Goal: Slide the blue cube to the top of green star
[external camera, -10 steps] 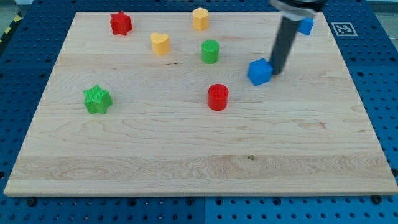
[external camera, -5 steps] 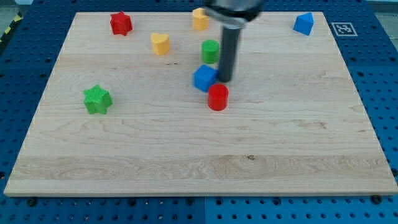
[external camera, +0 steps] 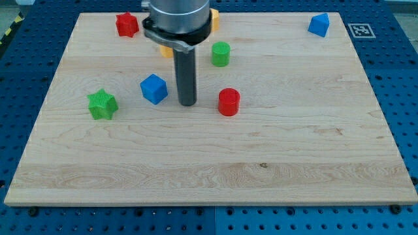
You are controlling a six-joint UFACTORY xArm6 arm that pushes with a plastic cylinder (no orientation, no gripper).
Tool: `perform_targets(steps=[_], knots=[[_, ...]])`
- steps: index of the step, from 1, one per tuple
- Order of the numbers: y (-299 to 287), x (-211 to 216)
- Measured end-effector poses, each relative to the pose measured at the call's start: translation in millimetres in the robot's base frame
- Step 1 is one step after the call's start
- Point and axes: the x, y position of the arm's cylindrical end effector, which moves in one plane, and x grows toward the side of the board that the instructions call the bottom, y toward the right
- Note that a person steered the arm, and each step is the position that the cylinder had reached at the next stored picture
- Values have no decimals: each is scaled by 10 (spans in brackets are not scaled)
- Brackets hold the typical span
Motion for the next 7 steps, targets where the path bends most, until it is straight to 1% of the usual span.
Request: perform_targets(steps=[1, 2, 3, 4, 5, 6, 7], knots=[[-515, -250], [-857, -578], [-722, -517], [-604, -581], [-886, -682], [-1198, -690], [-1230, -841]])
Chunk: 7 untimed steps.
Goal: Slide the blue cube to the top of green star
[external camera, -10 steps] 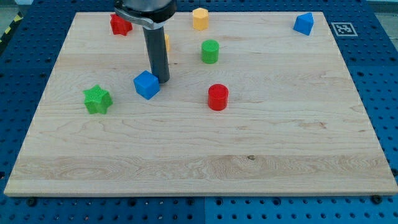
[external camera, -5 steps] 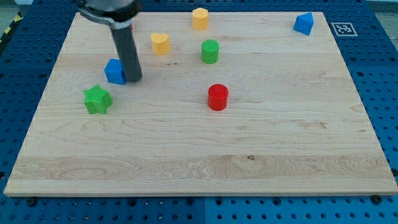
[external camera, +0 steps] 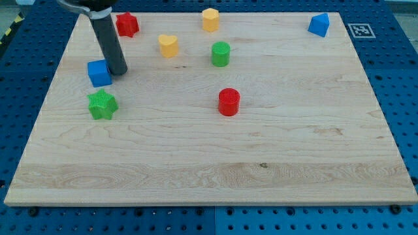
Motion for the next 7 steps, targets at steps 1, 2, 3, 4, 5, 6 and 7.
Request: perform_targets(steps=[1, 2, 3, 4, 5, 6, 7], knots=[[0, -219], [0, -226], [0, -226], [90, -147], [179, -35], [179, -128], [357, -302]])
